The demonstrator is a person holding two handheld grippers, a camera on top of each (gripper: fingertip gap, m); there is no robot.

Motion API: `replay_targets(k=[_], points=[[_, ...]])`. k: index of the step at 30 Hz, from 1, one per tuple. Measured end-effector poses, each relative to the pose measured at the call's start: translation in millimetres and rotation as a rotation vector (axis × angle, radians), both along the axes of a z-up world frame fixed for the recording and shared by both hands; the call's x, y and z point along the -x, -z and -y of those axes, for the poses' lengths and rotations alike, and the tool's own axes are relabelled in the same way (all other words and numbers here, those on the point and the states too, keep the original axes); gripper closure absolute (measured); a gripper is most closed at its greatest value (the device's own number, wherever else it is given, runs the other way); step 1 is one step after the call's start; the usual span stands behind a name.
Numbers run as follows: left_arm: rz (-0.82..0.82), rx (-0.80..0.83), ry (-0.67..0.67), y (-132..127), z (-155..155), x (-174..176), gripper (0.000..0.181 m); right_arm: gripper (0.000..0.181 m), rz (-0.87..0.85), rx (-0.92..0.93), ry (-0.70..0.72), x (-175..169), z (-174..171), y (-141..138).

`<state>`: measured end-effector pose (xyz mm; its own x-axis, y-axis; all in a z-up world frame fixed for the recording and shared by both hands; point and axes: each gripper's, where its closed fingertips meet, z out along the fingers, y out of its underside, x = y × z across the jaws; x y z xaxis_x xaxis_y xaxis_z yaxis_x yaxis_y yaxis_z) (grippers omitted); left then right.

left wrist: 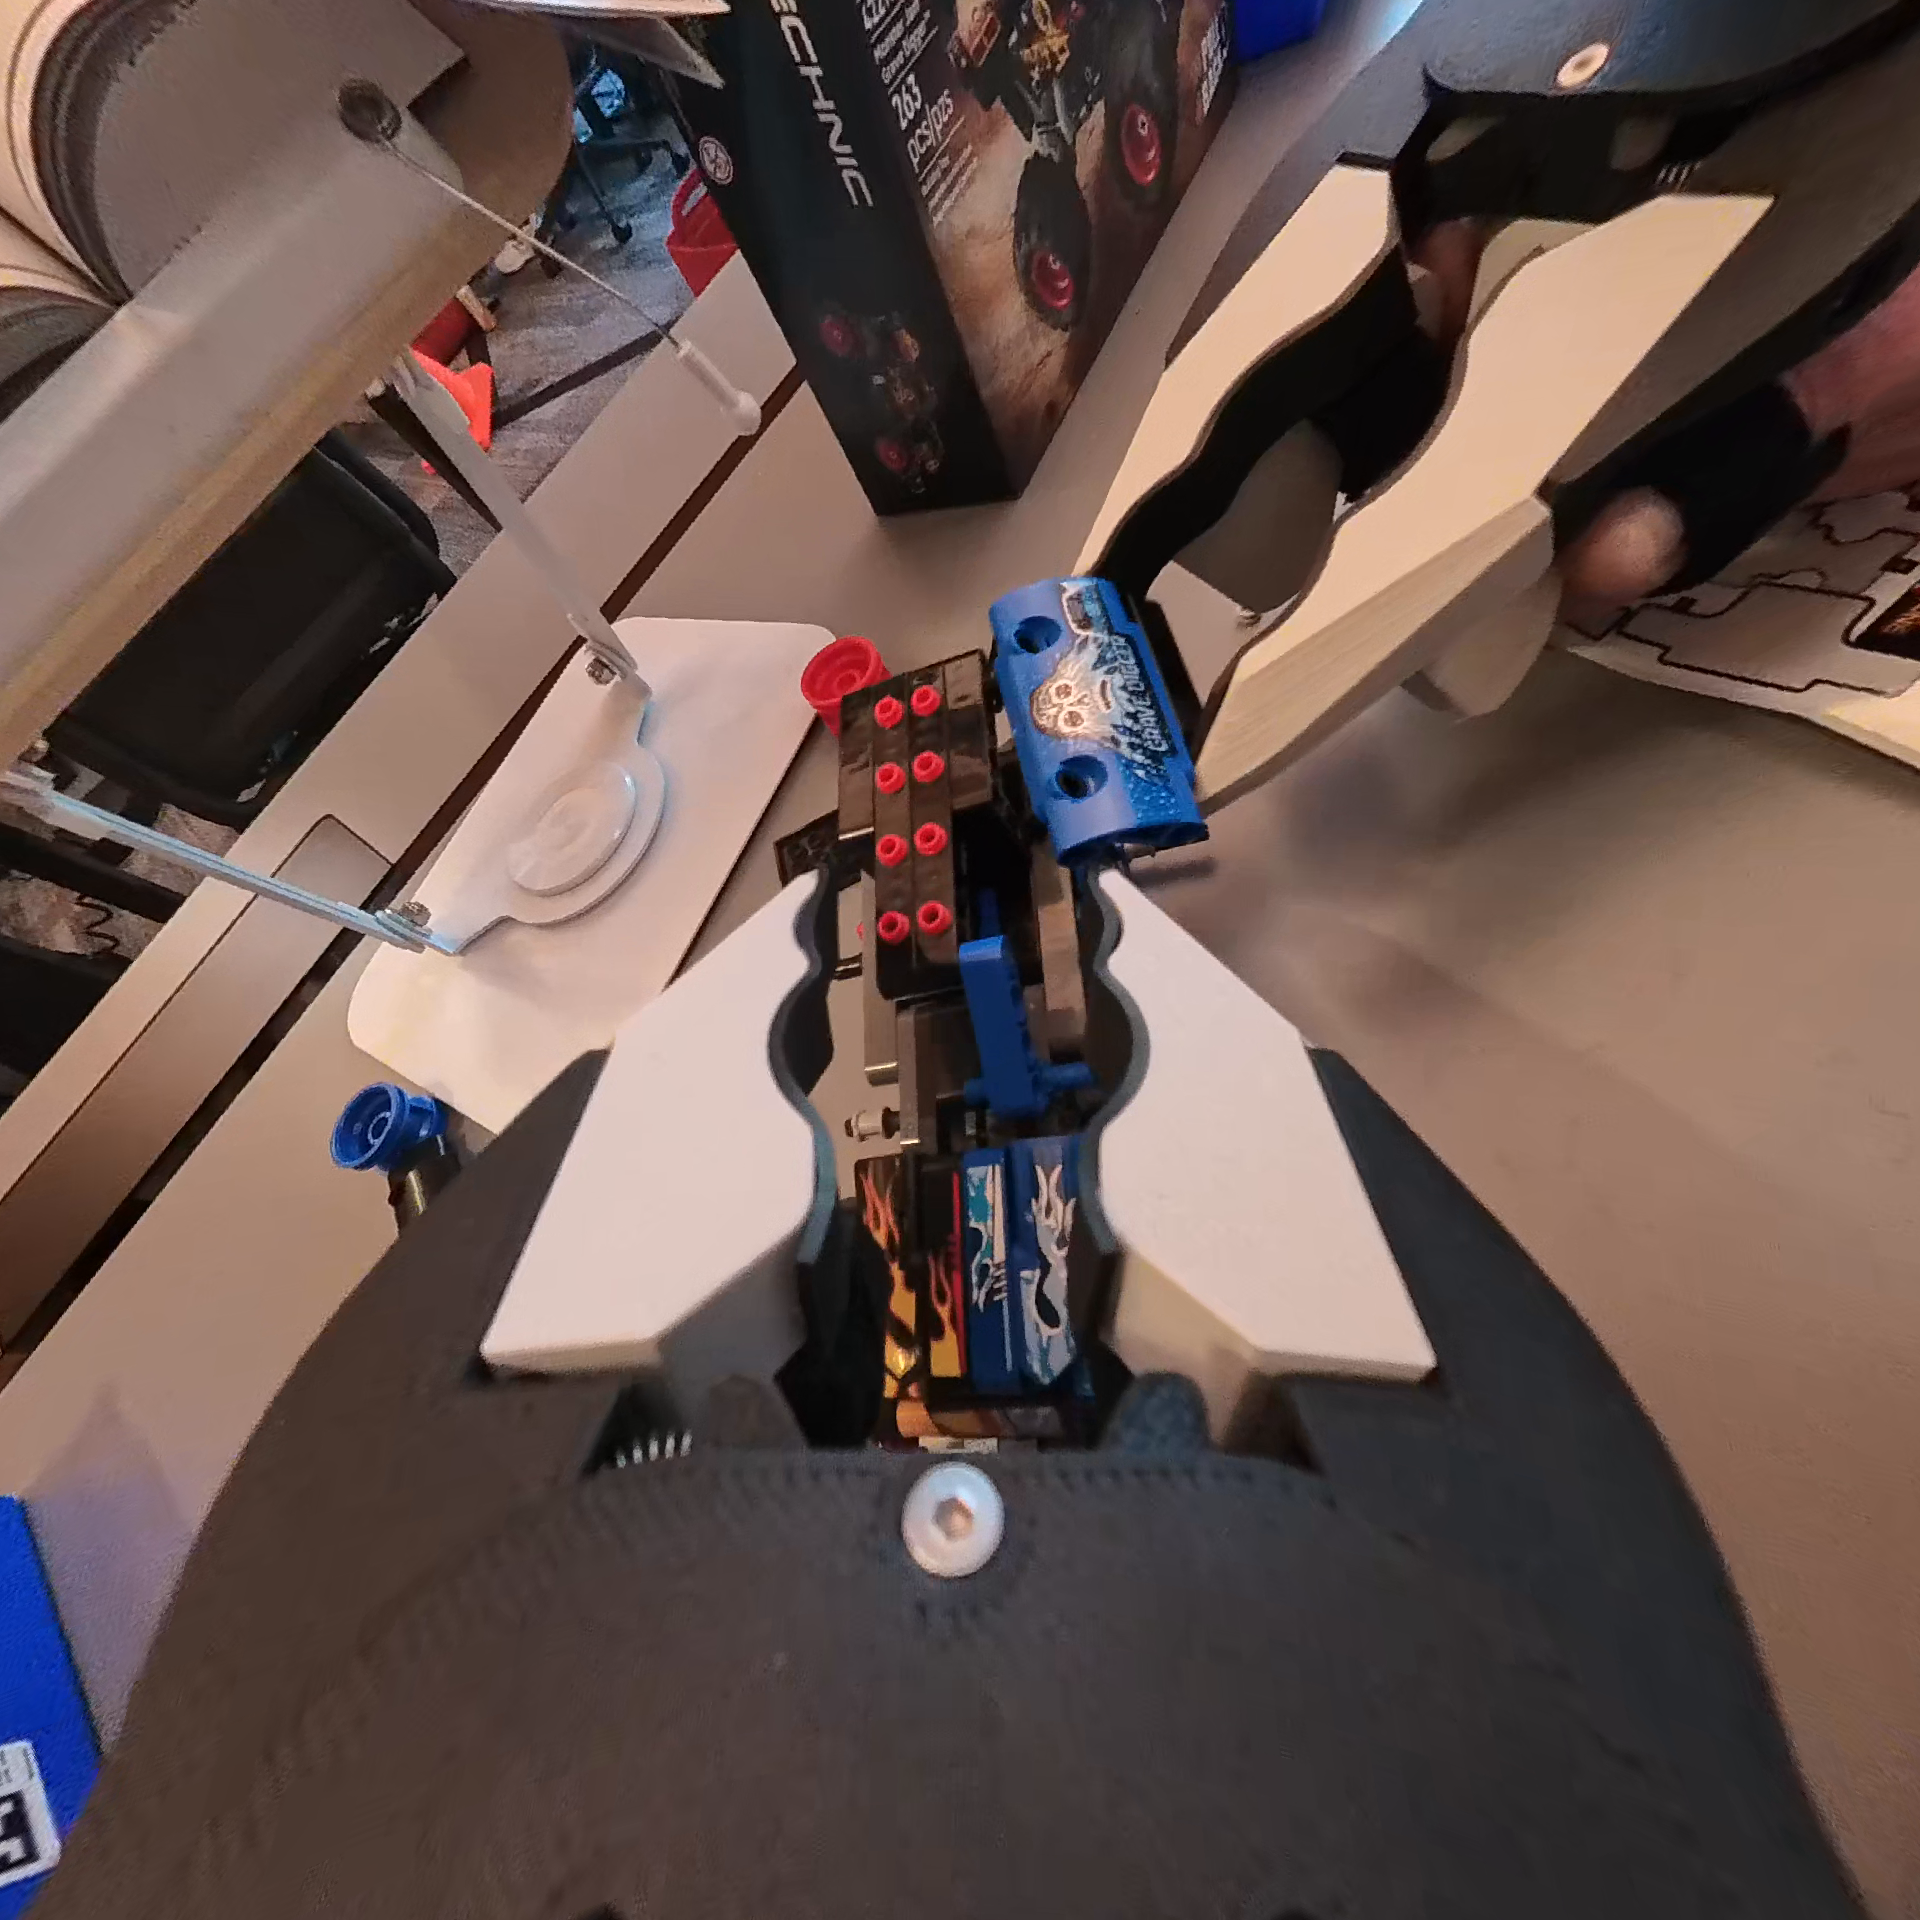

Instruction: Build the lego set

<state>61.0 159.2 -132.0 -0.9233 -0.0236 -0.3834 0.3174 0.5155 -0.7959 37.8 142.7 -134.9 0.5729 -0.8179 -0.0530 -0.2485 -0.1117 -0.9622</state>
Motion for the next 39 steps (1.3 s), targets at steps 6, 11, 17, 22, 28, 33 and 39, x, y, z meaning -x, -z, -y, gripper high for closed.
replay_targets(k=[6, 11, 17, 22, 28, 33, 39], points=[[-0.008, 0.003, -0.002, 0.3, 0.0, -0.4, 0.14, 0.14, -0.018, 0.022, 0.015, -2.2, 0.8, 4.1], [-0.011, -0.001, -0.002, 1.5, 0.1, -0.6, 0.144, 0.14, -0.031, 0.089, 0.035, -4.6, 1.8, 10.6], [-0.016, -0.003, 0.0, 2.0, -0.1, -0.2, 0.146, 0.14, -0.034, 0.158, 0.06, -7.1, 3.3, 14.8], [-0.015, -0.003, 0.004, 2.1, -0.3, -0.1, 0.147, 0.14, -0.034, 0.193, 0.074, -7.5, 4.0, 15.8], [-0.019, -0.002, 0.008, 2.1, -0.9, 0.1, 0.147, 0.14, -0.036, 0.218, 0.082, -7.6, 4.7, 16.9], [-0.02, -0.004, 0.014, 2.2, -2.0, 0.4, 0.146, 0.14, -0.033, 0.235, 0.085, -7.4, 5.1, 17.0], [-0.043, -0.007, 0.04, 2.5, -4.0, 4.2, 0.14, 0.14, -0.027, 0.245, 0.086, -7.2, 5.6, 16.4]])
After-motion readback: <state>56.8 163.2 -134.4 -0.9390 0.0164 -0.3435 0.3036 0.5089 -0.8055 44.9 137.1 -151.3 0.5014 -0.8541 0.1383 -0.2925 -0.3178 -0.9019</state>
